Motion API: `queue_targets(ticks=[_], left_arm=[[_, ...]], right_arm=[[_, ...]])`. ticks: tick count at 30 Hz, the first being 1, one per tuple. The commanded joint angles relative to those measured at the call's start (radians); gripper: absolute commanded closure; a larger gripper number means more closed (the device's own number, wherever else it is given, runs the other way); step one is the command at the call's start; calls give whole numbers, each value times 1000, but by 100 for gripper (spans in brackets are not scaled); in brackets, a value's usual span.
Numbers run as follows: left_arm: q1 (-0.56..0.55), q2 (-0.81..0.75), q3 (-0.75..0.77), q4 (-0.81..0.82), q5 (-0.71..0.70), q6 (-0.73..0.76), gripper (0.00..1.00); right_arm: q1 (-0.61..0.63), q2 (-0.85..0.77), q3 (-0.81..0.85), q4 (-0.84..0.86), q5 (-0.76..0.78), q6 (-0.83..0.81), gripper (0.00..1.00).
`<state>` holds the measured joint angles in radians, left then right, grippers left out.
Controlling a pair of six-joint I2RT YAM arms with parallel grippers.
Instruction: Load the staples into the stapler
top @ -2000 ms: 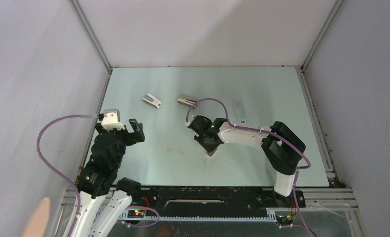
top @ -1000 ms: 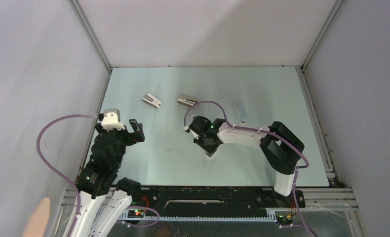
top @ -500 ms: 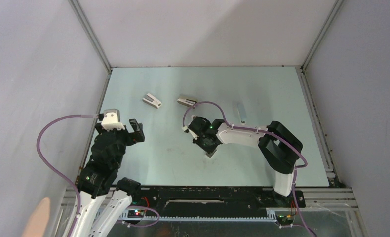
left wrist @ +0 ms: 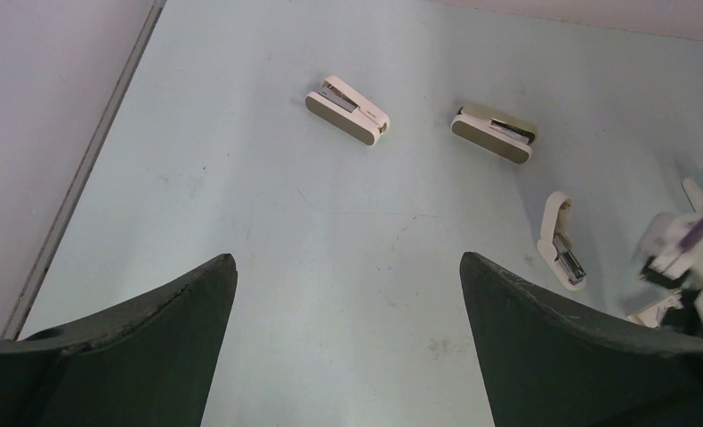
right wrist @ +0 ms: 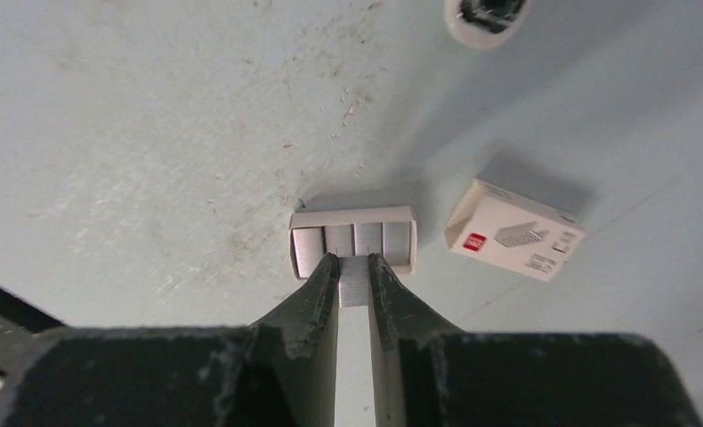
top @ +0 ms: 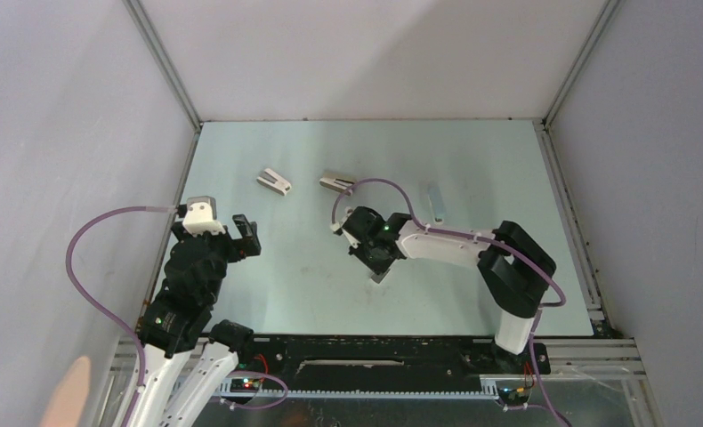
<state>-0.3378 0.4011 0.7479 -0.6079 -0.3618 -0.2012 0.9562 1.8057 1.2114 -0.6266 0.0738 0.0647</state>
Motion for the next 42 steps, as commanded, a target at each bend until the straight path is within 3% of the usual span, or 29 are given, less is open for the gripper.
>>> queue_targets(ticks=[1,11,22,32,42], left_arm=[[8,2,-7,31,5,9,2],[8,-2,-7,30,0,9,2],[8,-5,-7,29,-3,9,2],[9,-11,-9,30,-3,9,2],[9,-7,-9,32,-2,9,2]], right_arm=[[-32,-122,8,44,-7,60,87],[-92,-123,8,268,44,160,87],[-91,22,7,542,143,205,87],[-87,88,-28,672,201,203,87],[-87,123,-36,689,219,188,88]])
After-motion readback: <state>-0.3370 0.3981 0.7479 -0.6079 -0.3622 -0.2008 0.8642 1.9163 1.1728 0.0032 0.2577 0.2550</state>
